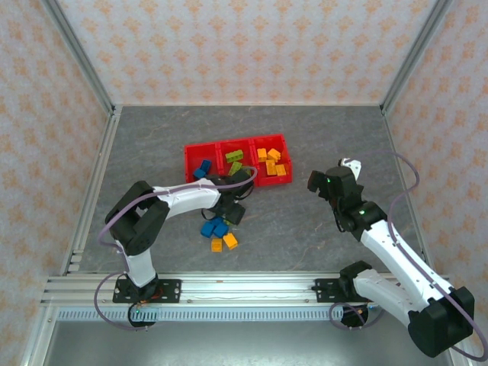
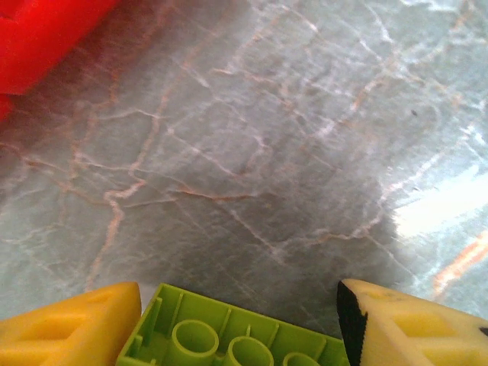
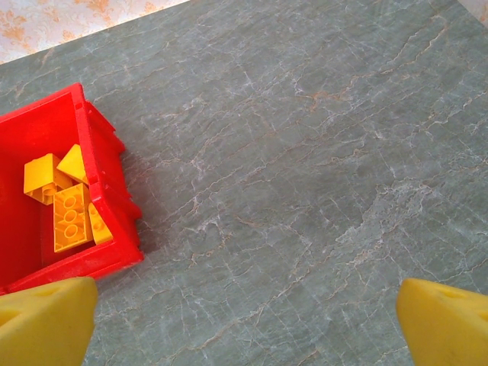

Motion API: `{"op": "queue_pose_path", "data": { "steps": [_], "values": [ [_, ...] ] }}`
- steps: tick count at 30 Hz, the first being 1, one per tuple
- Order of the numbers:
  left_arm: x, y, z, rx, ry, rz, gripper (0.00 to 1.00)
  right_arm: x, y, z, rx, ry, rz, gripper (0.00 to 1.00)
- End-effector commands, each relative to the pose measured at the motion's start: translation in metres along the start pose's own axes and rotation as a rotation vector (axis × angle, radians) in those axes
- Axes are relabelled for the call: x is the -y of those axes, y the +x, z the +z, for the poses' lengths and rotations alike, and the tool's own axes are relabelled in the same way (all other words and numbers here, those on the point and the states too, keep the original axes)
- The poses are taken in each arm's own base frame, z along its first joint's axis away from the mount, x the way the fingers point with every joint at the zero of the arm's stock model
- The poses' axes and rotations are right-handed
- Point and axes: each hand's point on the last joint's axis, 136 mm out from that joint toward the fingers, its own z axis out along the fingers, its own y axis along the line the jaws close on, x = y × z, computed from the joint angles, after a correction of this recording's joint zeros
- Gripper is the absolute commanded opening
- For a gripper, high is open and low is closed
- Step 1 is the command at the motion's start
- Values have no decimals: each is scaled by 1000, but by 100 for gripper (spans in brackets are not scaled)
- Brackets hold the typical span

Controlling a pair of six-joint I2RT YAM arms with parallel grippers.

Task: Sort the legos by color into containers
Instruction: Pick up the lego from the center of the table, then place the lego in the container.

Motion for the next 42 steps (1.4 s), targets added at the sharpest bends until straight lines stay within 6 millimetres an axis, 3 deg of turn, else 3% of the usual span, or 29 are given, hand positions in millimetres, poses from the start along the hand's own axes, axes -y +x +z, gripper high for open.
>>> {"op": "queue_pose_path", "data": {
  "steps": [1, 6, 10, 15, 19, 22, 30, 36, 40, 42],
  "values": [
    [-15, -15, -24, 62, -63, -44, 55, 8, -5, -4, 25, 33, -4, 100],
    [-17, -40, -54, 129, -73, -81, 54, 9, -5, -4, 29, 34, 0, 100],
    [-22, -71, -85, 237, -76, -118, 54, 8, -5, -5, 28, 30, 2, 100],
    [-50, -124, -108, 353, -98, -226, 54, 10, -7, -7, 32, 38, -9, 100],
    [-83, -161, -107, 440, -93, -385, 53, 11, -7, -10, 32, 37, -2, 100],
    [-97, -183, -98, 487, -85, -445, 50, 12, -5, -12, 36, 29, 12, 100],
    [-87, -211, -63, 465, -50, -452, 51, 11, -2, -10, 22, 25, 9, 100],
    [-82, -219, -54, 463, -29, -466, 54, 9, -2, -9, 19, 19, 2, 100],
    [-79, -223, -56, 472, -10, -453, 66, 9, -2, -8, 17, 18, -2, 100],
    [-79, -224, -58, 473, -13, -444, 88, 8, -2, -7, 14, 18, -5, 100]
  ]
}}
